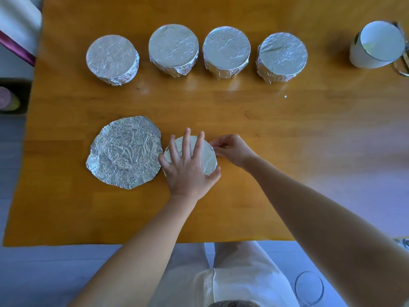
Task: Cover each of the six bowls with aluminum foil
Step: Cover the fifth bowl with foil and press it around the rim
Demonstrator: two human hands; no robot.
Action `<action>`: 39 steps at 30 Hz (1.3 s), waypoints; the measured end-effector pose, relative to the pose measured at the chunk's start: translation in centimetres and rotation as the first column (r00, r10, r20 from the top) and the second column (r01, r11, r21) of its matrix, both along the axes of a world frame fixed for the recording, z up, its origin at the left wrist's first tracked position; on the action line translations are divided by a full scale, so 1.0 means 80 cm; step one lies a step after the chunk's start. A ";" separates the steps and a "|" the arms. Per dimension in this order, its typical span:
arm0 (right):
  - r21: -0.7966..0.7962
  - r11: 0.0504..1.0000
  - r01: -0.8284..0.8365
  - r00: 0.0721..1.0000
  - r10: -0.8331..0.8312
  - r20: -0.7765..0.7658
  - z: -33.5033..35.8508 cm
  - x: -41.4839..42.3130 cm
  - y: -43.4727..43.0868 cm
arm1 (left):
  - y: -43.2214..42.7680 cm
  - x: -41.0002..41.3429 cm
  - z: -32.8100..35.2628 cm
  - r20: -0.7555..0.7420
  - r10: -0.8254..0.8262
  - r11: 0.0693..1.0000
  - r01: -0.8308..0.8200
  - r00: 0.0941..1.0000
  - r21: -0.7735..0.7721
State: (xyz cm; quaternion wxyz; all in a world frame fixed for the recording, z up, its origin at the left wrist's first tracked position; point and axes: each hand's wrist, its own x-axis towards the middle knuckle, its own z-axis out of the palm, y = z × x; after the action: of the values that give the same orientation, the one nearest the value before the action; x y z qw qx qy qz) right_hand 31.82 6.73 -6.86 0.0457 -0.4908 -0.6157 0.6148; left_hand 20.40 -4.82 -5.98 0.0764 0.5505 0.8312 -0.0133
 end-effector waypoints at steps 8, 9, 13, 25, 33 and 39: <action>0.063 0.991 0.119 0.986 -0.125 0.110 0.000 -0.012 -0.004 | 0.000 0.000 -0.001 -0.007 0.008 1.000 -0.008 1.000 -0.005; 0.074 0.989 0.126 0.985 -0.133 0.110 0.000 -0.013 -0.006 | -0.001 0.000 0.000 -0.009 0.007 1.000 -0.007 1.000 -0.005; -0.020 0.993 0.113 0.992 -0.112 0.051 0.005 -0.007 -0.011 | -0.001 0.000 -0.002 -0.011 -0.013 1.000 0.013 1.000 -0.006; -0.246 0.890 0.383 0.912 -0.407 -0.051 0.008 -0.014 -0.037 | 0.002 0.002 0.000 -0.006 0.028 0.999 -0.028 1.000 -0.020; -0.194 0.874 0.447 0.894 -0.444 0.060 0.005 -0.022 -0.038 | 0.003 0.003 0.001 -0.004 0.040 0.999 -0.040 0.999 -0.024; -0.303 0.847 0.436 0.885 -0.466 -0.029 0.017 -0.004 -0.041 | 0.003 0.004 0.001 0.036 0.068 0.997 -0.067 0.997 -0.025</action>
State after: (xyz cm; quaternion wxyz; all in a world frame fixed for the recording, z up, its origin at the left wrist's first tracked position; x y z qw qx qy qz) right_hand 31.47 3.43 -5.52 0.1480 -0.5913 -0.3839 0.6936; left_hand 20.72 -4.56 -5.88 0.0987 0.5215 0.8475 -0.0107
